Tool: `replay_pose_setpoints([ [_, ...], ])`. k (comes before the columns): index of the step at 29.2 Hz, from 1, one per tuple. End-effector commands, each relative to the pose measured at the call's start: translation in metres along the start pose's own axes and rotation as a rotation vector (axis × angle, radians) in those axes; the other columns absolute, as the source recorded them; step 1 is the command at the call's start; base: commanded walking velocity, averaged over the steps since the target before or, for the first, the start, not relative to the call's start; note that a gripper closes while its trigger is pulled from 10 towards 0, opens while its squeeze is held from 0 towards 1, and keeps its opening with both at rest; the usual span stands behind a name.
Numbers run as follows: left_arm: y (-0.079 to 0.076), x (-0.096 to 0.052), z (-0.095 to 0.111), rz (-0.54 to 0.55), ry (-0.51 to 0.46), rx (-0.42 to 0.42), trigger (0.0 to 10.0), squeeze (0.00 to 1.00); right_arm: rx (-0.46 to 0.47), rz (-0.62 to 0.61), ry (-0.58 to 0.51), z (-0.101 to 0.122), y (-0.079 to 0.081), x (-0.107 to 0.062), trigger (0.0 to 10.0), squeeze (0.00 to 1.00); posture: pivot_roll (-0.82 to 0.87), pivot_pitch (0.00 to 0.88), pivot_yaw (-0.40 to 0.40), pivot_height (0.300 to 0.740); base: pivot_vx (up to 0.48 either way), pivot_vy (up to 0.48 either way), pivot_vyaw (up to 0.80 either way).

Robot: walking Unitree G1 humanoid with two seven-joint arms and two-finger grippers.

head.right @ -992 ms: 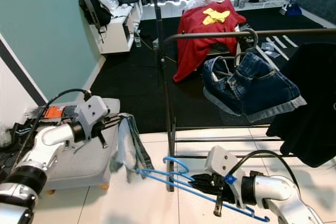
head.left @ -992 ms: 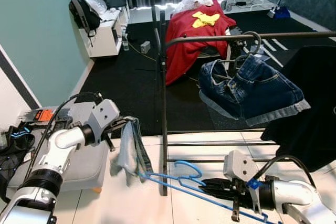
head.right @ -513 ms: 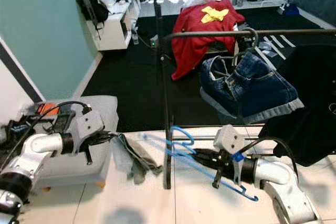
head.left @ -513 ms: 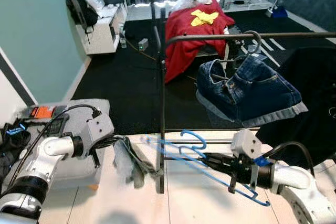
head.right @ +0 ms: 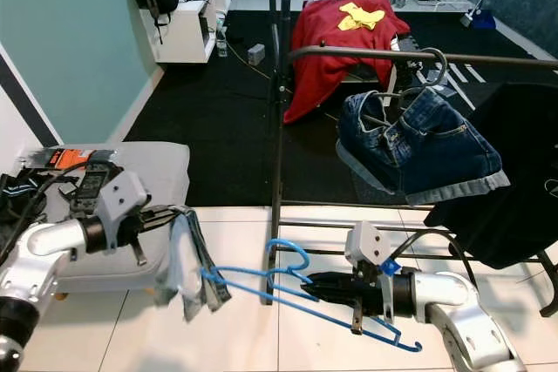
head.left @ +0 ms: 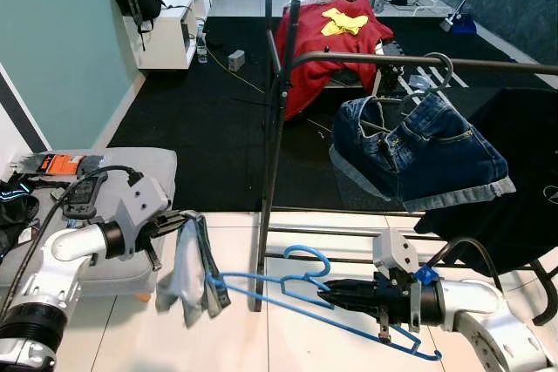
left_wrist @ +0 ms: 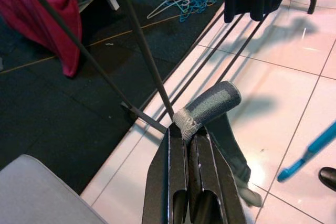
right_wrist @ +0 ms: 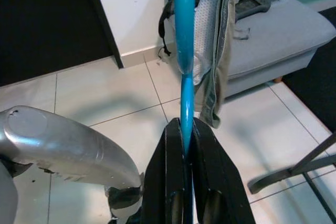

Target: Hang hanger

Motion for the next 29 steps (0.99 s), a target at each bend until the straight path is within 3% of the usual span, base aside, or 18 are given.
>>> replay_pose_setpoints([
  [1,0.001,-0.005,0.001,-0.007,-0.008,-0.004,10.0,0.00,-0.030,-0.019,-0.028,0.002,-0.003,0.002,10.0,0.00,-0.02,0.098,-0.004,0.740,0.000,0.000,0.00],
  [7,-0.002,-0.005,0.003,-0.033,-0.012,-0.001,10.0,0.00,-0.109,-0.056,-0.074,0.014,-0.008,0.001,10.0,0.00,-0.02,0.094,0.005,0.740,0.000,0.000,0.00],
  [13,-0.002,-0.006,0.003,-0.039,-0.004,0.001,10.0,0.00,-0.112,-0.062,-0.093,0.020,-0.007,-0.004,10.0,0.00,-0.02,0.092,0.011,0.740,0.000,0.000,0.00],
  [16,-0.001,-0.003,0.008,-0.038,-0.023,-0.006,10.0,0.00,-0.130,-0.127,-0.109,0.025,-0.016,-0.013,10.0,0.00,-0.03,0.090,0.016,0.740,0.000,0.000,0.00],
  [29,-0.007,0.004,0.014,-0.042,-0.048,-0.023,10.0,0.00,-0.138,-0.121,-0.119,0.026,-0.021,-0.011,10.0,0.00,-0.02,0.063,0.015,0.740,0.000,0.000,0.00],
])
Point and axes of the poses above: a point about 5 cm out from each wrist's last joint towards the gripper, its own x axis pointing out of the wrist towards the gripper, its own z axis along the axis of the wrist's last joint, y = z × x, the point moved 2 cm from there along x, pointing out of the wrist towards the gripper, and after that the axes turned 11 degrees about x, right-handed, at the moved point
